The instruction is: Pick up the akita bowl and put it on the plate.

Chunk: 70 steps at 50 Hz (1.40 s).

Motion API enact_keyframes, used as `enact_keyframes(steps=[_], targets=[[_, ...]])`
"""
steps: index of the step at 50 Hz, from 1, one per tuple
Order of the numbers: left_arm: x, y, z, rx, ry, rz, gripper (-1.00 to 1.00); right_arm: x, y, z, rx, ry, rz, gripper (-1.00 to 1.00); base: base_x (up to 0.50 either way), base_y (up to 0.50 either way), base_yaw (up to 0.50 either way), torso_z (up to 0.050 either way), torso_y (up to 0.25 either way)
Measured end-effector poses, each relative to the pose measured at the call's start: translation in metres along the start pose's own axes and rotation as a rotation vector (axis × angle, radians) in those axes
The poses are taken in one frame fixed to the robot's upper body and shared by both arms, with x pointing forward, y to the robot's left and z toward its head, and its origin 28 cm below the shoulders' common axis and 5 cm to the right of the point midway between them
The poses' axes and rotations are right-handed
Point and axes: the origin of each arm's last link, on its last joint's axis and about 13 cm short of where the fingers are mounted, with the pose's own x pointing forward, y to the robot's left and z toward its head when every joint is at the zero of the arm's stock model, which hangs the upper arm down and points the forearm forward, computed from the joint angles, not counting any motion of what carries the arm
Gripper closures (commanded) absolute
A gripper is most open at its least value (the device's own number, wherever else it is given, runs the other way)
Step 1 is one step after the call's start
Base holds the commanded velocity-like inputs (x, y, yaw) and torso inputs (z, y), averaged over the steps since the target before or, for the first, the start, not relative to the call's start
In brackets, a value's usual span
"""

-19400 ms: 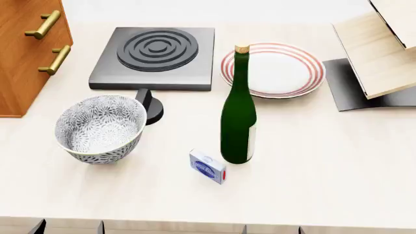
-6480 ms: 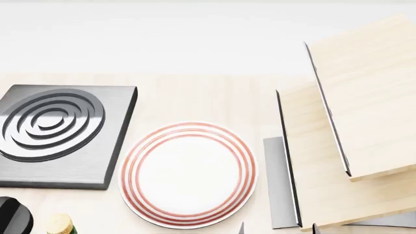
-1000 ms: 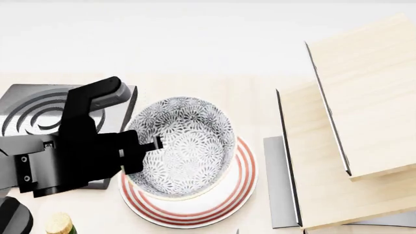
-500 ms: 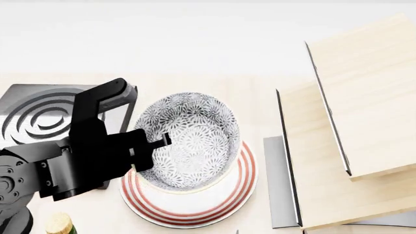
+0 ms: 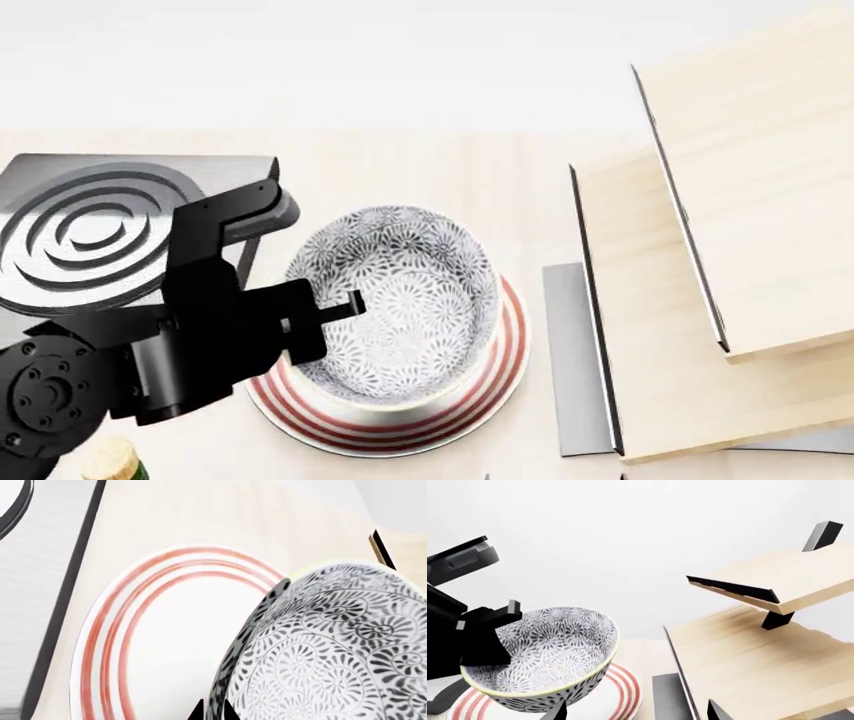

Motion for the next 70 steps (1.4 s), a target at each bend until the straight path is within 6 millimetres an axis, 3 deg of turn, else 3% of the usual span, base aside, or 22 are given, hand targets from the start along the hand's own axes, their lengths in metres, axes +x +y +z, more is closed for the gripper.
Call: enact_keyframes(steps=[22,38,70], targets=[[0.007,-0.001,0.000,-0.061,-0.059,0.007,1.00,0.000,0.001,0.000,-0.004,0.000,0.005,-1.00,0.00,0.00,0.00,0.000,0.000],[0.028,-0.001,0.007,-0.136,-0.068,0.073,1.00,0.000,0.001,-0.002,-0.001,0.002,0.011,-1.00,0.00,0.00,0.00,0.000,0.000],[0.041,-0.003,-0.001,-0.115,-0.038,0.124,1.00,-0.001,0.002,-0.001,-0.004,0.000,0.019,-1.00,0.00,0.00,0.00,0.000,0.000]])
